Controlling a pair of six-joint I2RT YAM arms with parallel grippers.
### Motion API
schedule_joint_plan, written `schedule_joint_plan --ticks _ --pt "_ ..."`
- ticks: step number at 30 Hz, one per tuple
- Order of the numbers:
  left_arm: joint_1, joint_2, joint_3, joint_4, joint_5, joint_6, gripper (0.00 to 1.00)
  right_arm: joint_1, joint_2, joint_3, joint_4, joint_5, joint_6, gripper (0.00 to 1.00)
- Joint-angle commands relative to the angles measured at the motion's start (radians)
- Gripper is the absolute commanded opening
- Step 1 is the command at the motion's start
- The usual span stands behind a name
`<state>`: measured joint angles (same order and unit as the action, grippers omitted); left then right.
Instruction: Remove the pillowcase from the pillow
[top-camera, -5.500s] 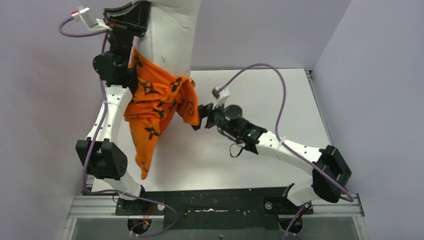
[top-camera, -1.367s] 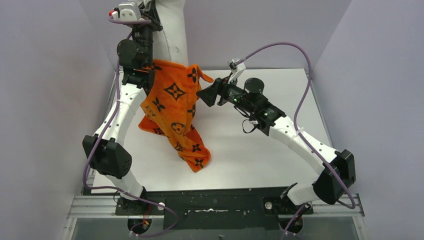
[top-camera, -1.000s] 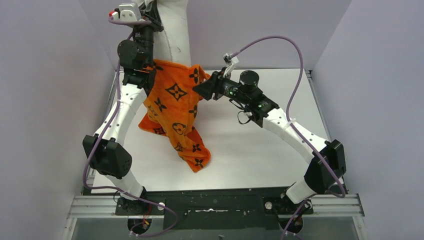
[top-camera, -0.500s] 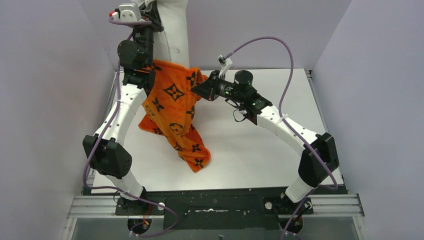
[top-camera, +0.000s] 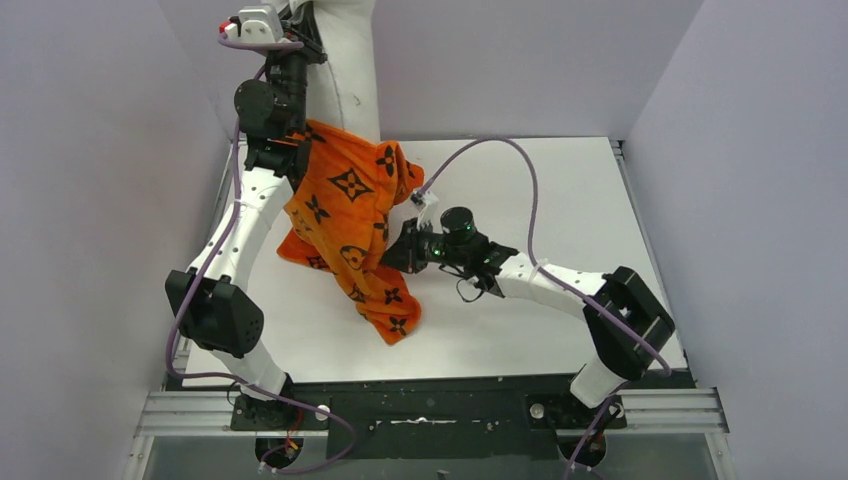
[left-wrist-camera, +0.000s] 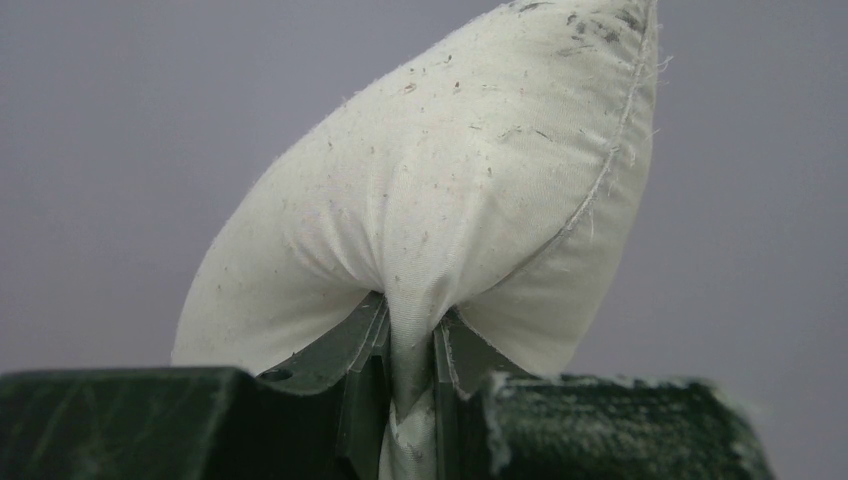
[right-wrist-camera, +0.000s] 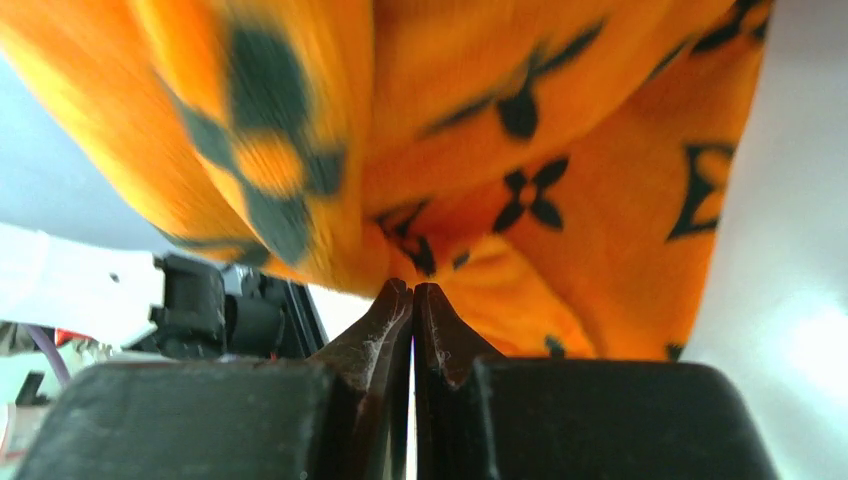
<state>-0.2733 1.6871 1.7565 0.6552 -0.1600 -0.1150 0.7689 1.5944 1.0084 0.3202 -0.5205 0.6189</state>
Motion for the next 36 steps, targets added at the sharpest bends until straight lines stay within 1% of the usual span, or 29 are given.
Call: schedule_joint_plan --ticks 1,3,4,5,6,7,8,10,13,15,17,19,22,27,30,31,33,35,36 --pt "0.004 -0.06 0.113 0.258 0.013 0.011 0.0 0.057 0.031 -0.06 0.099 0.024 0.025 0.0" --pt "0.003 -0.065 0.109 0.258 0.015 0.009 0.0 0.06 0.033 -0.066 0.086 0.026 0.025 0.01" --pt "0.004 -0.066 0.103 0.258 0.017 0.008 0.0 0.059 0.015 -0.067 0.076 0.04 0.017 0.16" --pt "0.003 -0.072 0.097 0.259 0.017 0.006 0.0 0.057 -0.011 -0.063 0.057 0.071 -0.002 0.35" --pt "0.003 -0.074 0.087 0.26 0.017 0.005 0.0 0.055 -0.044 -0.057 0.03 0.125 -0.034 0.59" --pt "0.004 -0.077 0.082 0.261 0.018 0.004 0.0 0.055 -0.079 -0.047 0.007 0.166 -0.059 0.76" --pt "0.003 -0.081 0.071 0.26 0.021 0.002 0.0 0.053 -0.11 -0.03 -0.019 0.21 -0.085 0.84" --pt "0.003 -0.085 0.058 0.252 0.026 -0.001 0.0 0.057 -0.178 0.003 -0.091 0.323 -0.135 0.88" --pt "0.001 -0.088 0.041 0.239 0.033 -0.006 0.0 0.098 -0.258 0.057 -0.176 0.55 -0.197 0.89" --pt "-0.005 -0.085 0.029 0.236 0.038 -0.007 0.0 0.152 -0.266 0.13 -0.249 0.7 -0.244 0.89" --pt "-0.014 -0.081 0.018 0.235 0.038 -0.005 0.0 0.211 -0.218 0.239 -0.344 0.817 -0.296 0.88" --pt "-0.024 -0.076 0.008 0.236 0.036 -0.002 0.0 0.254 -0.135 0.363 -0.419 0.903 -0.336 0.87" --pt "-0.038 -0.068 0.003 0.236 0.032 0.001 0.0 0.281 -0.01 0.502 -0.469 0.969 -0.359 0.87" --pt "-0.049 -0.066 0.008 0.224 0.026 0.01 0.0 0.284 0.148 0.691 -0.521 0.982 -0.364 0.87" --pt "-0.05 -0.068 0.009 0.22 0.024 0.011 0.0 0.283 0.238 0.793 -0.558 1.001 -0.365 0.83" --pt "-0.05 -0.07 0.009 0.22 0.022 0.01 0.0 0.282 0.264 0.817 -0.57 1.001 -0.365 0.8" --pt "-0.05 -0.071 0.012 0.217 0.021 0.011 0.0 0.282 0.308 0.847 -0.602 0.997 -0.359 0.68" --pt "-0.05 -0.071 0.02 0.212 0.02 0.018 0.0 0.284 0.325 0.835 -0.614 0.986 -0.341 0.49" --pt "-0.05 -0.07 0.023 0.21 0.02 0.022 0.0 0.283 0.327 0.814 -0.616 0.978 -0.324 0.38"
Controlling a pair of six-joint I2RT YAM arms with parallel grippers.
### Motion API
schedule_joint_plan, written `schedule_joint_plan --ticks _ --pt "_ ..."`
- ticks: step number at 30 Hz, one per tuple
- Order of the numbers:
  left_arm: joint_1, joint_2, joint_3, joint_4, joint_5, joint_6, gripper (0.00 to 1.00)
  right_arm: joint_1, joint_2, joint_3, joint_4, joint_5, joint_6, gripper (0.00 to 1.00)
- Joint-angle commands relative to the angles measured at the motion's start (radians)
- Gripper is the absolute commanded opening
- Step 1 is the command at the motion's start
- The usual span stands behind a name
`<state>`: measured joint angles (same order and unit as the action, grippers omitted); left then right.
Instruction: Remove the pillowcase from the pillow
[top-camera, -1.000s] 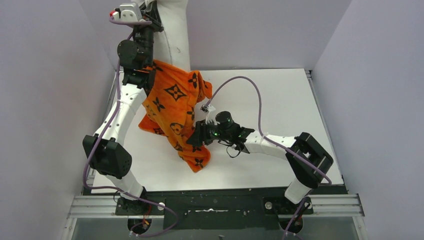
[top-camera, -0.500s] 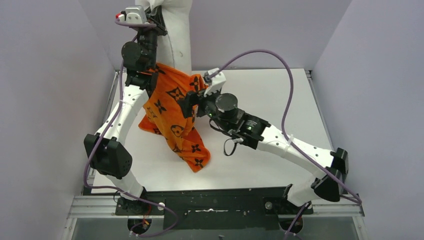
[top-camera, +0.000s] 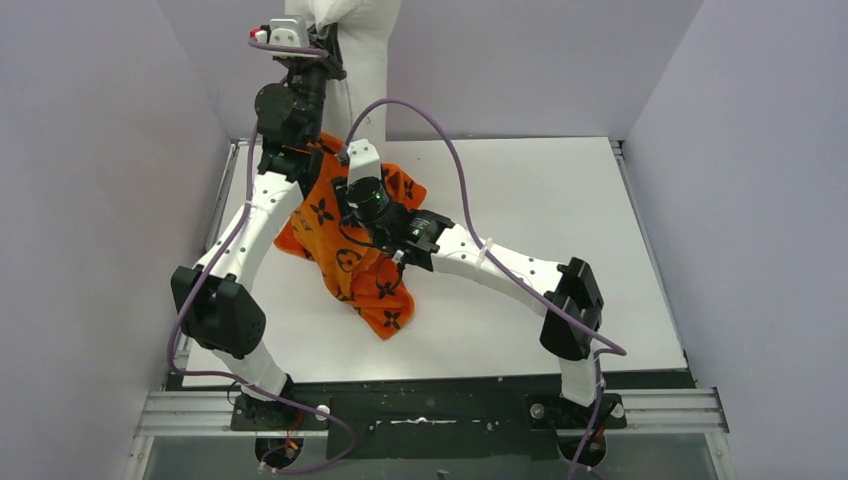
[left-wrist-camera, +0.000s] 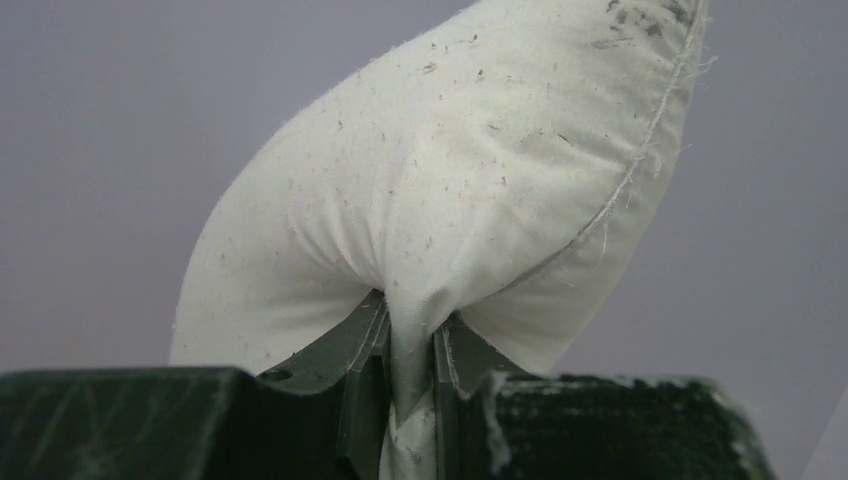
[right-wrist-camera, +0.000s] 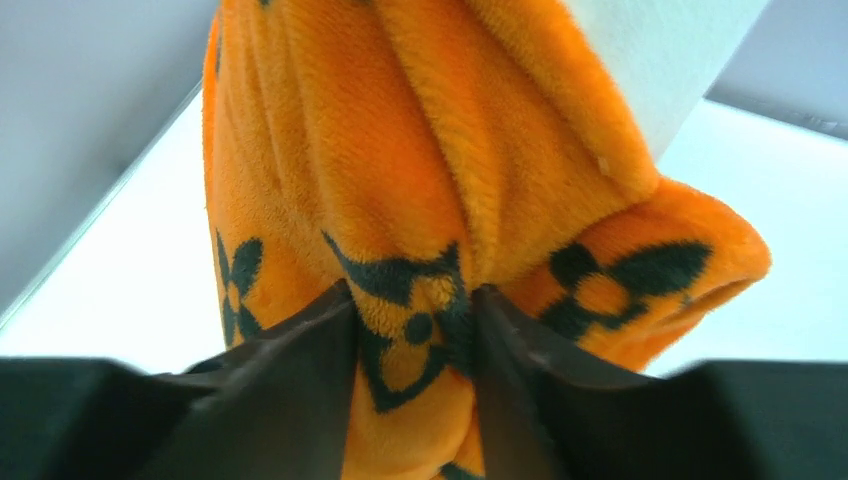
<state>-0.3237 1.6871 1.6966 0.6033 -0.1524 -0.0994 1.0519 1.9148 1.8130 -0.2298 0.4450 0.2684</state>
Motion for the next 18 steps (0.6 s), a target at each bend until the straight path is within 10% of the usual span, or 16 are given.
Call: schedule_joint_plan --ticks 1,7,18 --pt "0.0 -0.07 0.087 0.261 0.013 0.01 0.0 0.002 0.0 -0.019 -0.061 0.005 0.046 0.28" --pt "0.004 -0.042 0.157 0.24 0.001 0.051 0.0 0.018 -0.063 -0.273 0.006 -0.048 0.164 0.0" --pt "0.054 0.053 0.411 0.122 -0.035 0.077 0.0 0.133 -0.015 -0.558 -0.03 -0.097 0.327 0.0"
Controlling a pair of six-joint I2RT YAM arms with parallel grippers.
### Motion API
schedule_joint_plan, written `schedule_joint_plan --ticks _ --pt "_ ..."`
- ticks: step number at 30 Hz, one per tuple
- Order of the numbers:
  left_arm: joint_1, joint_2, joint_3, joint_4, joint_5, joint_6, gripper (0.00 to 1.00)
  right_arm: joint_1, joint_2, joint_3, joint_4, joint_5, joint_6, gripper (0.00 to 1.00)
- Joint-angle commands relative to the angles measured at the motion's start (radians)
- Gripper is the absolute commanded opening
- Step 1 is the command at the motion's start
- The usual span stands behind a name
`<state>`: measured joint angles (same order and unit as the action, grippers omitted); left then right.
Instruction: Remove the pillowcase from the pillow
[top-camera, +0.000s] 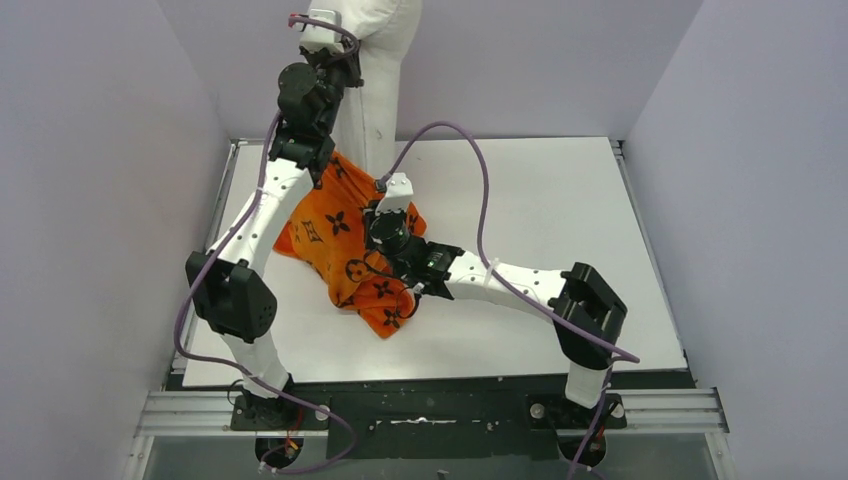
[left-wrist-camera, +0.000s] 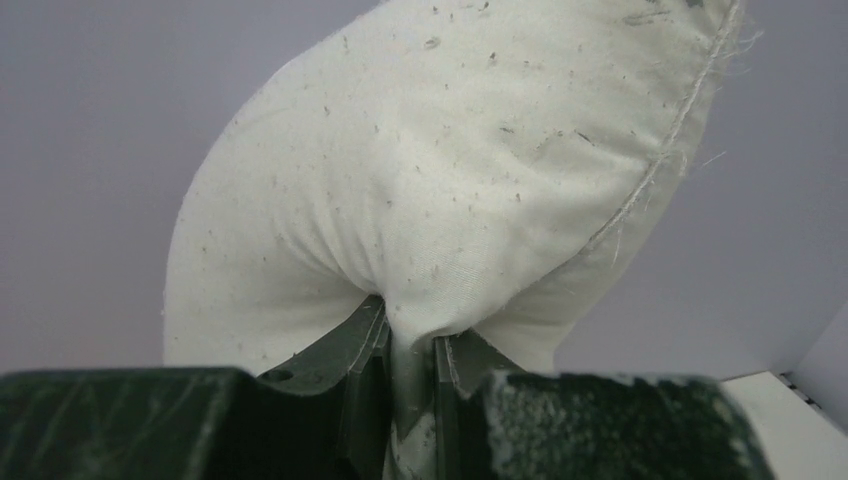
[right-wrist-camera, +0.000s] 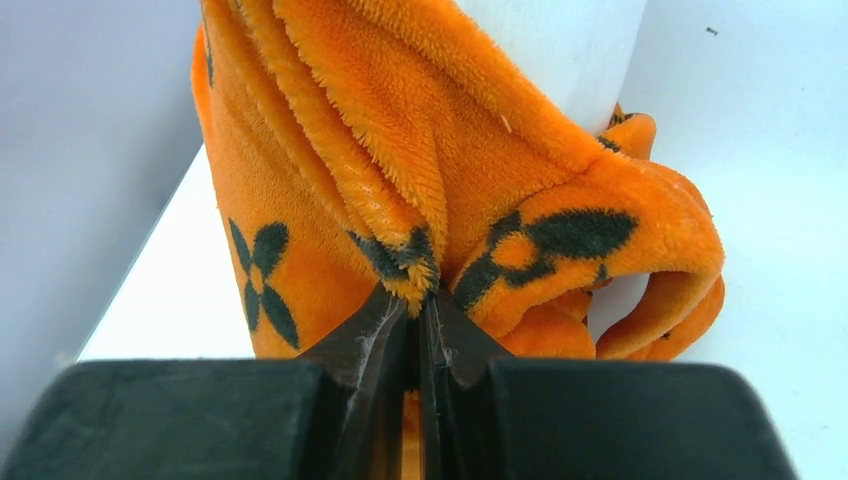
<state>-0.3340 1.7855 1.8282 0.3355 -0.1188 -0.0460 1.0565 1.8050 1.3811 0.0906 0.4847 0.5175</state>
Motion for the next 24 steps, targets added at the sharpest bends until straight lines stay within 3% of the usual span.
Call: schedule_joint_plan --ticks 1,7,18,24 --pt "0.073 -0.034 0.311 0.373 -0.074 0.021 0.0 0.142 0.106 -0.135 -0.363 -0.137 0.081 0.0" --pt "0.133 0.041 0.471 0.289 -0.088 -0.018 0.0 0.182 0.073 -0.257 -0.349 -0.203 0.114 0.03" --pt "0.189 0.103 0.611 0.237 -0.112 -0.054 0.0 0.281 0.046 -0.357 -0.377 -0.299 0.127 0.06" --pt "0.208 0.097 0.609 0.224 -0.105 -0.107 0.0 0.288 -0.027 -0.446 -0.358 -0.292 0.164 0.05"
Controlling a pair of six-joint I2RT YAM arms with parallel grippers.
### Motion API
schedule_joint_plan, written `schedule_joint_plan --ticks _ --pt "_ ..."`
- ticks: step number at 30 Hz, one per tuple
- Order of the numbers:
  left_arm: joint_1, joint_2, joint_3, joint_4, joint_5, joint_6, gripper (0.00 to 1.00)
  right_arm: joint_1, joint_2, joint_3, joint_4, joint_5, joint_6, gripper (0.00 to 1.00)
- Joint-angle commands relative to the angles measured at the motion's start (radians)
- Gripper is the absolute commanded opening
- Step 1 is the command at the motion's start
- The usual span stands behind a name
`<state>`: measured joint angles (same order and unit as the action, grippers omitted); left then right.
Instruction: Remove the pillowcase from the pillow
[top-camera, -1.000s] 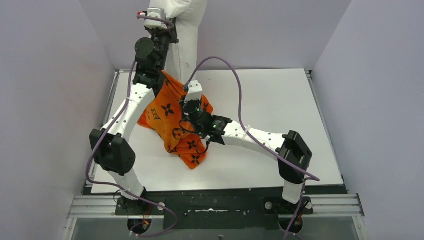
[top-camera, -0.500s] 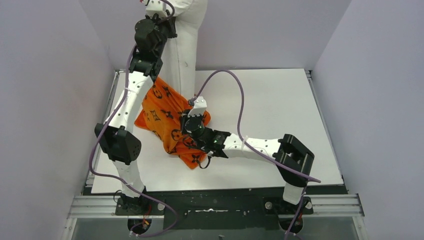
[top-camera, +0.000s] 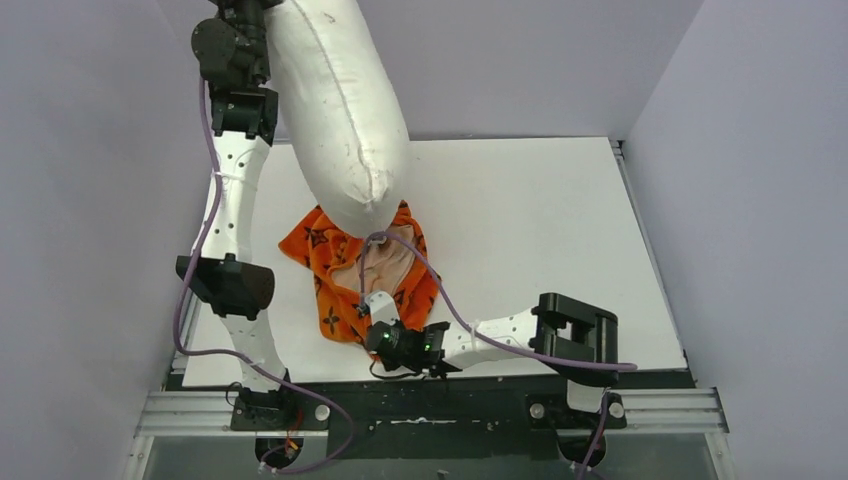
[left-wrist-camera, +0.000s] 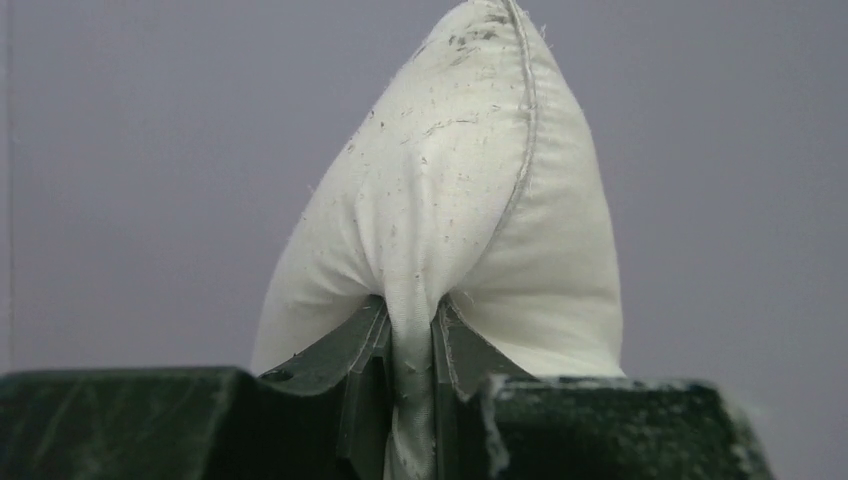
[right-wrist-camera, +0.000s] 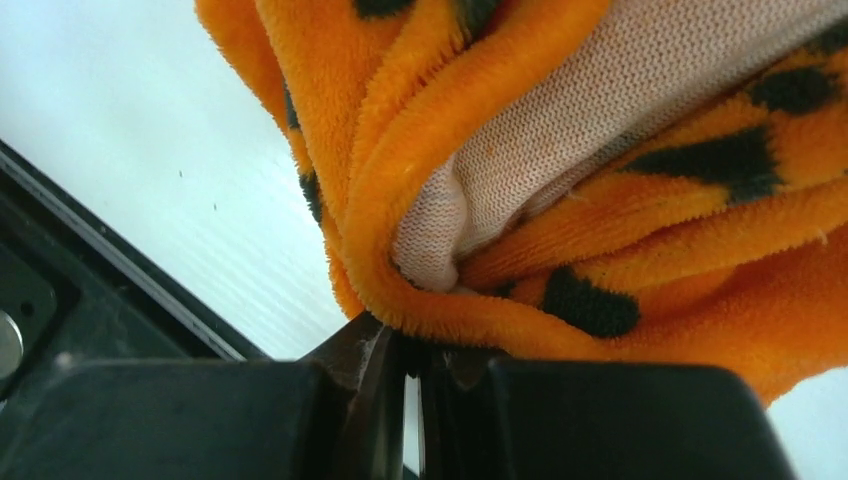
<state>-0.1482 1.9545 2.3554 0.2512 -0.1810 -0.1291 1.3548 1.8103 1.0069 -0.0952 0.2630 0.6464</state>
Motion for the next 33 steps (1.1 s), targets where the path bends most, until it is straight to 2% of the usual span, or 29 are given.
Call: schedule_joint_plan --ticks 1,5,8,13,19,23,28,32,33 --pt "0.022 -0.078 0.073 0.308 -0.035 -0.034 0.0 -0.017 -0.048 -0.08 -0.167 -0.056 0.037 0.05" --pt "0.022 -0.107 0.019 0.32 -0.007 -0.056 0.0 -0.062 -0.127 -0.1 -0.139 0.03 0.05 0.06" --pt "0.027 -0.138 -0.023 0.332 0.027 -0.064 0.0 -0.158 -0.212 -0.127 -0.098 0.082 0.055 0.06" --pt "0.057 -0.235 -0.169 0.388 0.164 -0.115 0.0 -0.458 -0.358 -0.161 -0.019 0.046 0.028 0.08" --pt "0.091 -0.397 -0.399 0.378 0.4 -0.05 0.0 -0.757 -0.497 -0.049 -0.145 0.146 -0.001 0.08" --pt "0.1 -0.499 -0.593 0.384 0.482 -0.026 0.0 -0.965 -0.612 0.01 -0.186 0.119 -0.023 0.08" --pt "0.102 -0.581 -0.745 0.346 0.61 0.006 0.0 -1.243 -0.654 0.17 -0.27 0.065 -0.09 0.07" --pt "0.102 -0.612 -0.803 0.305 0.597 0.044 0.0 -1.544 -0.677 0.261 -0.278 -0.075 -0.058 0.06" --pt "0.102 -0.616 -0.813 0.299 0.583 0.054 0.0 -1.576 -0.678 0.275 -0.273 -0.1 -0.05 0.06"
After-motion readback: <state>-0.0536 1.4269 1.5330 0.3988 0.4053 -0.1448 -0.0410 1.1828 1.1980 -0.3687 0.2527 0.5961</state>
